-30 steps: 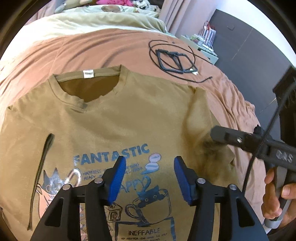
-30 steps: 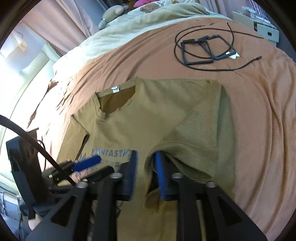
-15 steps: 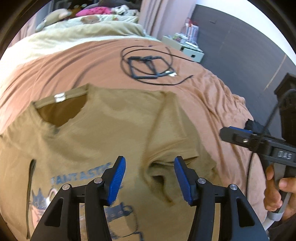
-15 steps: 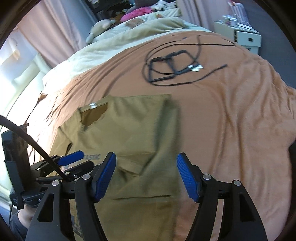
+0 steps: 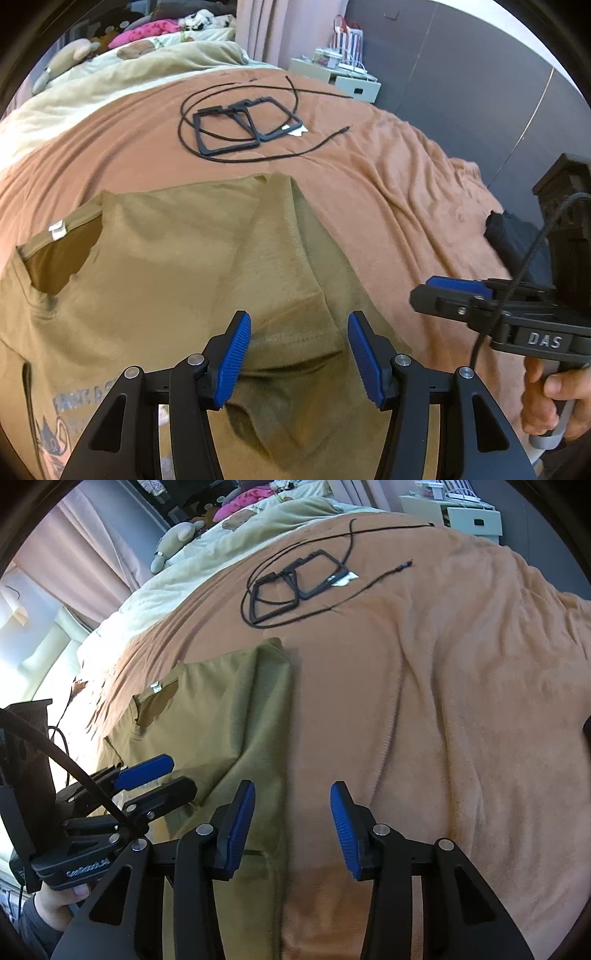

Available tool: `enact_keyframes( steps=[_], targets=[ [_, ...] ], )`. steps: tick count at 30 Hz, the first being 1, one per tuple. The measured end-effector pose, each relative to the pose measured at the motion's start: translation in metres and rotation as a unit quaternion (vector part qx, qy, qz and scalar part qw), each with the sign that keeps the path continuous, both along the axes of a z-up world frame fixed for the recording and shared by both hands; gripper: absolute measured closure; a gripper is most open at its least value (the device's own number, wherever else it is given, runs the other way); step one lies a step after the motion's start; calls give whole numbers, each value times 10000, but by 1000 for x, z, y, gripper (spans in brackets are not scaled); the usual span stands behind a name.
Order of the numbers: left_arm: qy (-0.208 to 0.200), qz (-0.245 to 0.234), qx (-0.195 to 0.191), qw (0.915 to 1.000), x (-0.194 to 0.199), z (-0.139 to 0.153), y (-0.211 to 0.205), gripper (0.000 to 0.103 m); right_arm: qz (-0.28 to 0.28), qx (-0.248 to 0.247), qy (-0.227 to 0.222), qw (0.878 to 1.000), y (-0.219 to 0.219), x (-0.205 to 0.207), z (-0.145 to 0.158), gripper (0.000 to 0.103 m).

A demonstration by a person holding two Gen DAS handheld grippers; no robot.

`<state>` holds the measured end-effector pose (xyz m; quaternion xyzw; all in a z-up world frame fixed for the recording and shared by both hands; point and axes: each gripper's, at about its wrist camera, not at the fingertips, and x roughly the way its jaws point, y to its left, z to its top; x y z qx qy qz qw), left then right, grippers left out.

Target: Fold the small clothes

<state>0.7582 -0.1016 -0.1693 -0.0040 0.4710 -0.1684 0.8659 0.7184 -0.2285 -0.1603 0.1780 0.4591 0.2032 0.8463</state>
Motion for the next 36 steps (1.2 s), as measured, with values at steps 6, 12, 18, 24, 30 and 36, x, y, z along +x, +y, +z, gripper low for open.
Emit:
enact_keyframes(
  steps=[6,12,18,24,30,36],
  targets=[
    [106,-26,110,9999,7,-14,-7,61,-112,142,90,9998,-20,4,-9,64],
    [145,-9,338,9993,7,-9,-1,97,-102,188,17,9998,-21,8,-3,64],
    [10,205,360,9991,15,12,22,99,-59,183,-81,9998,-11,15,3,64],
    [-15,609,526,9968,28,20,58,99,-14,194,-121,9997,-3,28,3,64],
    [204,1006,623,9928,48,12,100,97,27,191,-117,9997,3,40,1,63],
    [254,1233,148,9919,52,6,127,47,56,154,-148,9998,12,52,-2,63]
  ],
)
